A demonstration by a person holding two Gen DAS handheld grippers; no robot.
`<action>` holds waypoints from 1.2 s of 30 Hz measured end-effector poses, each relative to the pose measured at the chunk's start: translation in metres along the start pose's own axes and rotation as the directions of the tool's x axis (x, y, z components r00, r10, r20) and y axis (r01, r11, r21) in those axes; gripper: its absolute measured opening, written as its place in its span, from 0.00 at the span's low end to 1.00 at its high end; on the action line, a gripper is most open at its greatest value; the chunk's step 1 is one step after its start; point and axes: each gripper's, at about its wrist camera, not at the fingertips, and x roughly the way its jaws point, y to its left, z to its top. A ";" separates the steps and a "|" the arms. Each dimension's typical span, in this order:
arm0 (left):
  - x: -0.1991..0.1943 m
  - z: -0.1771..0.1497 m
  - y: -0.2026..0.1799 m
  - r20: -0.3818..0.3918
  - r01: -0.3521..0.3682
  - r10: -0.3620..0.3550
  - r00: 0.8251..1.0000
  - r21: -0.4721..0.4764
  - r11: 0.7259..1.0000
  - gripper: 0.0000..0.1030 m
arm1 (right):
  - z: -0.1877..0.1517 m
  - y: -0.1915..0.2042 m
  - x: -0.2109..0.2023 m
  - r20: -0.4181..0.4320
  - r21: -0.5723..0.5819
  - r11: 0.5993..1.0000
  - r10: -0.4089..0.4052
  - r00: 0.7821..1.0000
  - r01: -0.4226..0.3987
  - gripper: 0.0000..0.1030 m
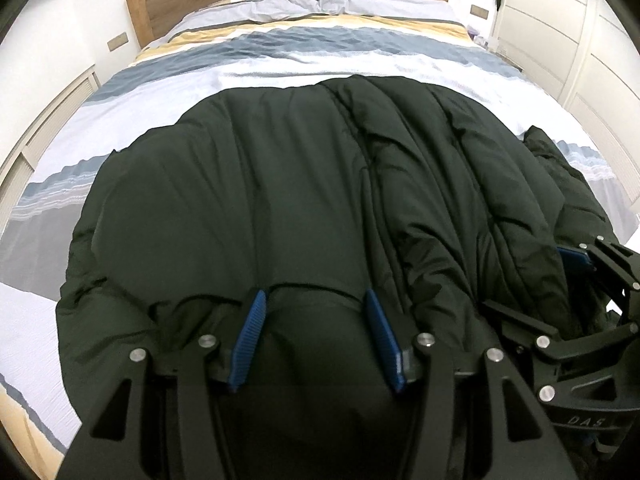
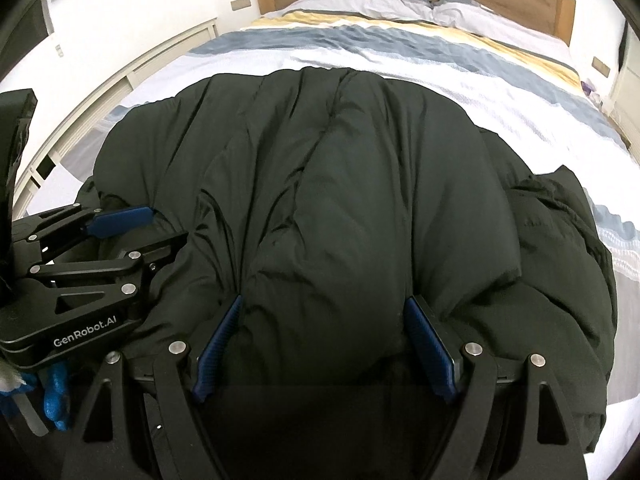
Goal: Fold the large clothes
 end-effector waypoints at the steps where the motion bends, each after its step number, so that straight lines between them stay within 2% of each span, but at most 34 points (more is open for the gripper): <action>1: -0.002 0.000 -0.001 -0.006 -0.004 0.004 1.000 0.004 1.000 0.50 | 0.000 0.000 -0.001 -0.003 0.003 1.000 0.000 1.000 0.000 0.78; 5: -0.011 -0.001 -0.002 -0.033 -0.006 0.007 0.999 0.011 1.000 0.50 | -0.005 -0.004 -0.005 -0.030 0.028 1.000 0.009 1.000 -0.009 0.78; 8: -0.022 -0.002 -0.001 -0.053 0.000 0.001 0.999 0.013 1.000 0.55 | -0.009 -0.005 -0.013 -0.056 0.054 0.999 0.011 0.998 -0.008 0.78; 16: -0.071 -0.012 0.006 -0.034 0.019 -0.017 0.999 0.056 0.998 0.56 | -0.028 0.007 -0.062 -0.083 0.050 0.998 -0.035 0.996 0.039 0.78; 25: -0.136 -0.045 0.037 -0.018 0.023 -0.022 1.000 0.116 0.993 0.56 | -0.075 0.018 -0.128 -0.122 0.137 0.981 -0.120 0.985 0.136 0.78; 31: -0.173 -0.064 0.067 0.004 0.018 -0.018 1.000 0.106 0.994 0.57 | -0.090 0.019 -0.164 -0.131 0.198 0.963 -0.157 0.979 0.181 0.79; 36: -0.194 -0.079 0.092 0.020 0.011 -0.014 1.000 0.110 0.994 0.62 | -0.100 0.020 -0.187 -0.145 0.233 0.946 -0.194 0.970 0.224 0.85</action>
